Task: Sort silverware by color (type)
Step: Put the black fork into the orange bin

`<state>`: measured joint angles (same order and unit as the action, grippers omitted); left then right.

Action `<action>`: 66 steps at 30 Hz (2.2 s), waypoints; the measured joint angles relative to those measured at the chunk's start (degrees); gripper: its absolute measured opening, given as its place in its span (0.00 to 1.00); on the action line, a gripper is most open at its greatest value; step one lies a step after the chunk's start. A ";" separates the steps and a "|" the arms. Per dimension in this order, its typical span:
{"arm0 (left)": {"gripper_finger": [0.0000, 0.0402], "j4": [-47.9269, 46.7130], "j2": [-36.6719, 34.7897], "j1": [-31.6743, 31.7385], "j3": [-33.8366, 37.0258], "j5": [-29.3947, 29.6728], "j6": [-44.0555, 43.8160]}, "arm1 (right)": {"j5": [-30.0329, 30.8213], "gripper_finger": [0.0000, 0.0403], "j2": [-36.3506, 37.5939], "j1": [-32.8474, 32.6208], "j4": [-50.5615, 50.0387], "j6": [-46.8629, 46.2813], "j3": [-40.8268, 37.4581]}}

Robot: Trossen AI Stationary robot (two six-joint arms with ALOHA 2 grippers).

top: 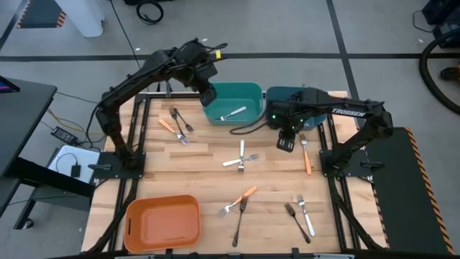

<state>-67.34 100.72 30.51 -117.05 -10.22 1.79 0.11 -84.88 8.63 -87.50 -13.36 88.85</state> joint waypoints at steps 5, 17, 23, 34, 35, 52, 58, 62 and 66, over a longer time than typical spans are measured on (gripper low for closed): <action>0.25 -0.28 -2.43 -3.13 0.00 0.02 -0.70 | -1.04 0.30 0.28 -2.42 -2.70 -9.98 -4.02; 0.25 -6.96 -5.24 -8.36 0.05 0.52 4.76 | -8.86 0.30 1.65 -18.88 0.35 -38.55 -11.35; 0.25 -6.65 -6.32 -9.80 0.07 0.59 5.34 | -12.39 0.30 1.63 -27.56 5.45 -53.09 -15.62; 0.25 -6.61 -6.48 -12.25 0.07 0.58 5.52 | -12.11 0.30 1.61 -43.71 24.80 -78.84 -24.71; 0.25 -6.61 -6.48 -12.48 0.07 0.57 5.52 | -11.43 0.30 1.61 -44.96 26.20 -81.22 -25.41; 0.25 -6.89 -6.46 -13.78 0.07 0.55 5.19 | -13.03 0.30 -15.41 -52.11 45.14 -88.54 -28.01; 0.25 -6.96 -6.46 -13.77 0.07 0.55 5.19 | -12.06 0.30 -19.11 -52.07 45.28 -87.10 -28.01; 0.25 -6.96 -6.46 -13.77 0.07 0.55 5.19 | -10.89 0.30 -18.89 -52.11 43.88 -87.00 -28.01; 0.25 -6.96 -6.45 -13.77 0.07 0.55 5.19 | -10.61 0.30 -18.67 -52.11 42.35 -87.00 -27.98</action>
<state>-74.30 94.26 16.73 -116.99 -9.67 6.98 -10.50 -103.55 -43.48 -45.15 -100.36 60.86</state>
